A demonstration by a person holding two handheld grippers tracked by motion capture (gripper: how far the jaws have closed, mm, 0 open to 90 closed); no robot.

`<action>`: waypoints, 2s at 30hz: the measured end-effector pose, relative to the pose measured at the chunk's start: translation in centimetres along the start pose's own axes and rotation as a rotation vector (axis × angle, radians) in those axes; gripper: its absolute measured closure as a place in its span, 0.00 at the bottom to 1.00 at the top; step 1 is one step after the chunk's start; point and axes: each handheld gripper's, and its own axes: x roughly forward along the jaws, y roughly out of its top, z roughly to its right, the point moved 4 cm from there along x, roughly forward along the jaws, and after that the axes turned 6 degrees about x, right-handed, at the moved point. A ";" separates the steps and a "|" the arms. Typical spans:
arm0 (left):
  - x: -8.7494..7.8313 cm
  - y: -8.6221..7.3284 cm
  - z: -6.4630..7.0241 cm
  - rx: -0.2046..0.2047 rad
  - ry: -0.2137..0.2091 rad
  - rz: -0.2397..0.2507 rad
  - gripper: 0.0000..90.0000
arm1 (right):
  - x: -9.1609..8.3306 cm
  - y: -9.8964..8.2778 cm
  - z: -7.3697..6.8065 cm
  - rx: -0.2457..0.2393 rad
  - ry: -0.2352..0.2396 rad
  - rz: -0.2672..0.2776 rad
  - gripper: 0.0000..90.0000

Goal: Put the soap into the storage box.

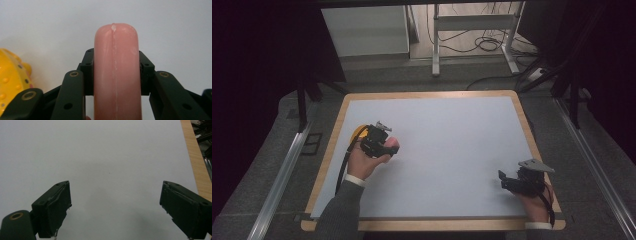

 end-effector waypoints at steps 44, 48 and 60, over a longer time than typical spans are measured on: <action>-2.2 -1.7 -6.1 -0.121 0.092 0.037 0.67 | 0.2 -0.1 0.1 -0.005 -0.011 -0.011 0.11; -2.2 -1.7 -6.8 -0.129 0.095 0.035 0.67 | 0.2 -0.2 0.0 -0.004 -0.008 -0.015 0.11; -2.0 -1.9 -8.7 -0.167 0.135 0.011 0.67 | 0.3 -0.2 0.0 -0.006 -0.010 -0.016 0.11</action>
